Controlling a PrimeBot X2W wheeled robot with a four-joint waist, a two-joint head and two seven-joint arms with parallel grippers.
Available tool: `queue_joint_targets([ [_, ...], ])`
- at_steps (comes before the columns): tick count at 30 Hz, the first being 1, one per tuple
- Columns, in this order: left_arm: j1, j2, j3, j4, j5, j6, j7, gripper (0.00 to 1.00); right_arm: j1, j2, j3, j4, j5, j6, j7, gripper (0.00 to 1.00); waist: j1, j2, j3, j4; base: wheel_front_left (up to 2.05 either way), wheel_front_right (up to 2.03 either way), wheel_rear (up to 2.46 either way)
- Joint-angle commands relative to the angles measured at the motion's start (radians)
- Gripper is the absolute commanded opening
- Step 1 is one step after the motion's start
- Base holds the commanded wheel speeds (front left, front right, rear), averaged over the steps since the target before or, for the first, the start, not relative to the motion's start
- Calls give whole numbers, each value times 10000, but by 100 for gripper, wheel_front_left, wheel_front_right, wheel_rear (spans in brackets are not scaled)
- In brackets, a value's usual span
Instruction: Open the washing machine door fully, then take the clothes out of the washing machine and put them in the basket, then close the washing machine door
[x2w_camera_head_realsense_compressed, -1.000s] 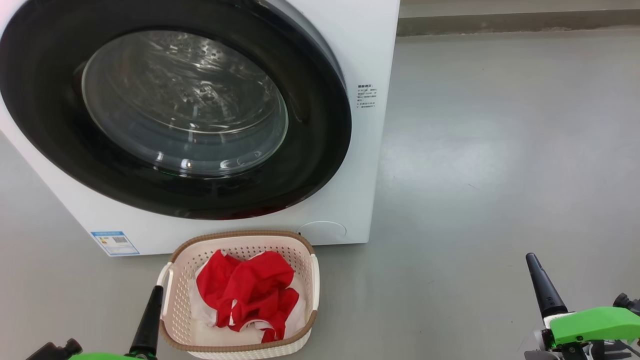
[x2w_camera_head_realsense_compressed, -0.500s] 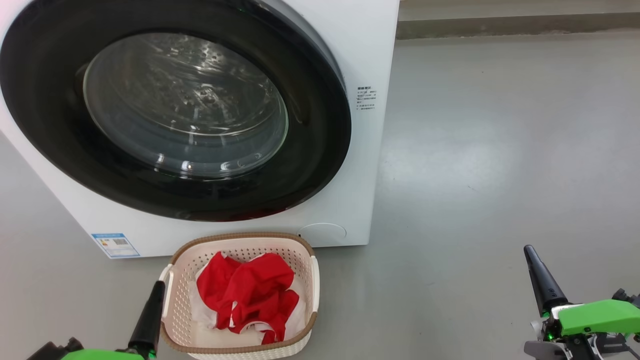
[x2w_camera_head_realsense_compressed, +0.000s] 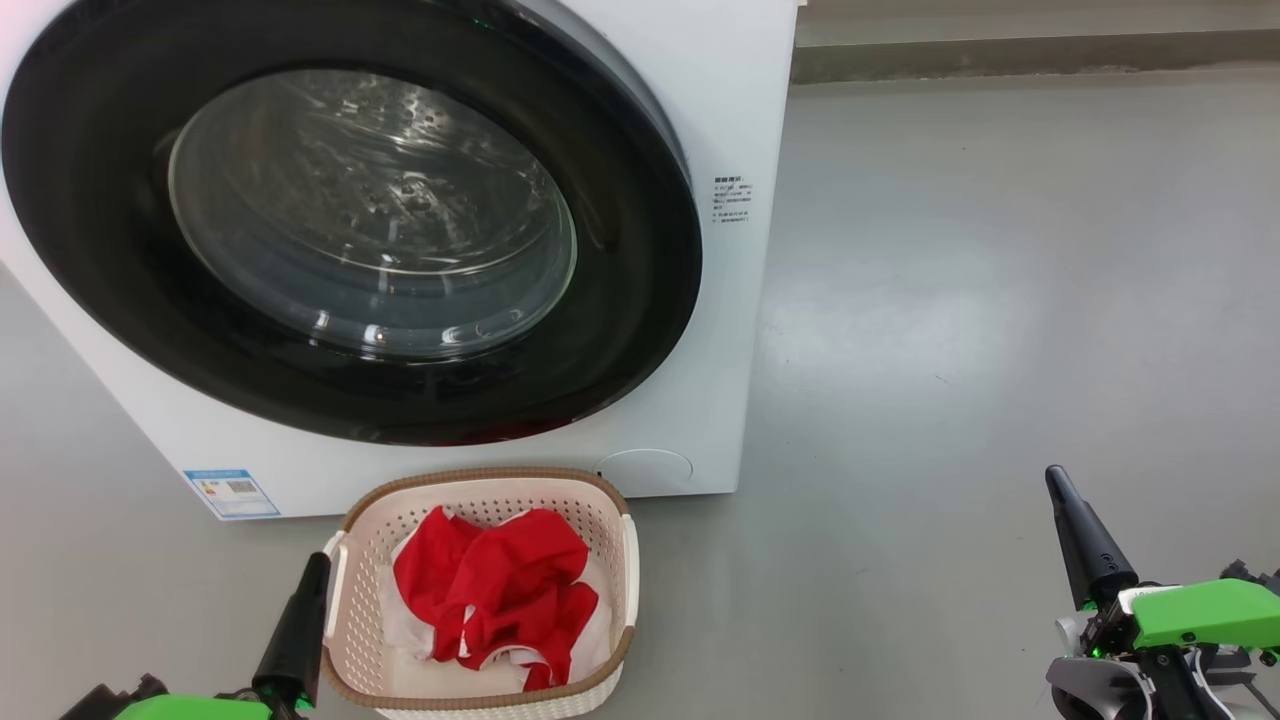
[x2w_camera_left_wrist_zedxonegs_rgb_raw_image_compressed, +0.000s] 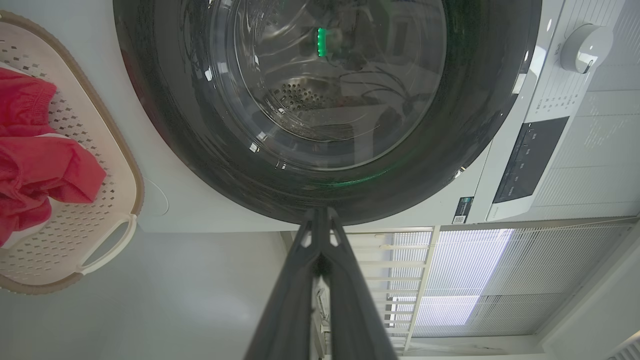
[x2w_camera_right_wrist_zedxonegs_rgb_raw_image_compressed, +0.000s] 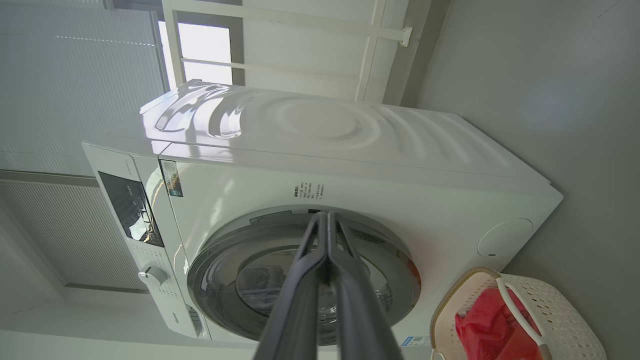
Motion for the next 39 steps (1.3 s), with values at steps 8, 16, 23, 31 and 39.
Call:
queue_joint_targets([
  [8, -448, 74, 379, -263, -97, -69, 86, 0, -436, -169, 127, -296, 43, -6, 47, 0, 0, -1, 0, 0, 0, 0, 0],
  [16, -448, 74, 379, -264, -97, -69, 86, 0, -436, -167, 124, -296, 40, -6, 50, 0, 0, -1, 0, 0, 0, 0, 0],
  [23, -448, 74, 379, -265, -97, -69, 86, 0, -437, -166, 121, -296, 38, -6, 52, 0, 0, -1, 0, 0, 0, 0, 0],
  [31, -448, 74, 379, -265, -97, -69, 86, 0, -437, -164, 119, -296, 36, -6, 54, 0, 0, -1, 0, 0, 0, 0, 0],
  [39, -448, 74, 379, -266, -97, -69, 86, 0, -437, -162, 117, -295, 34, -6, 55, 0, 0, -1, 0, 0, 0, 0, 0],
])
